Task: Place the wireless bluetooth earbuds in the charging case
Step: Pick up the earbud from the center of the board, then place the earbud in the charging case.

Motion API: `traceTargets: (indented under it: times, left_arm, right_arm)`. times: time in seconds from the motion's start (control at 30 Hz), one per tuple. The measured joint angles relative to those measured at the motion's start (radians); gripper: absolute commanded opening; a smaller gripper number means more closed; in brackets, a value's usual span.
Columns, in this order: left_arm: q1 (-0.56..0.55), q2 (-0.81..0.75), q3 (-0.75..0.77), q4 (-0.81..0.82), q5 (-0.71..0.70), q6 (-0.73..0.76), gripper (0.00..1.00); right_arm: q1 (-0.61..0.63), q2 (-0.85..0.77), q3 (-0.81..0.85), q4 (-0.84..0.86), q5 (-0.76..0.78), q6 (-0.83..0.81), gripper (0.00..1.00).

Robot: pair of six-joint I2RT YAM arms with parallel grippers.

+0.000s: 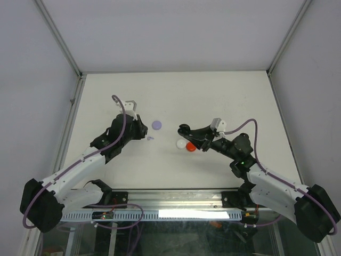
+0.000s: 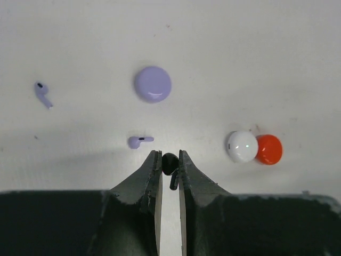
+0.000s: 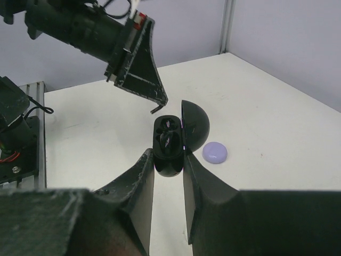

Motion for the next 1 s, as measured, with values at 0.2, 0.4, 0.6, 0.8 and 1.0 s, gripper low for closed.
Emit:
traceTargets:
  times: [0.2, 0.4, 0.6, 0.8, 1.0]
  left_arm:
    - [0.000, -0.190, -0.122, 0.259, 0.129, 0.074, 0.02]
    - [0.000, -0.281, -0.203, 0.512, 0.278, 0.143, 0.03]
    - [0.000, -0.272, -0.220, 0.732, 0.470, 0.180, 0.03]
    - [0.000, -0.246, -0.240, 0.958, 0.619, 0.185, 0.05]
    - [-0.004, -0.173, -0.247, 1.147, 0.731, 0.183, 0.04]
  right_arm:
    - [0.000, 0.033, 0.002, 0.029, 0.008, 0.000, 0.00]
    - [0.000, 0.041, 0.032, 0.029, 0.006, -0.006, 0.00]
    - [0.000, 0.045, 0.078, 0.027, 0.000, -0.019, 0.00]
    - [0.001, 0.071, 0.114, 0.028, -0.015, -0.027, 0.00]
    - [0.014, 0.098, 0.126, 0.031, -0.019, -0.031, 0.00]
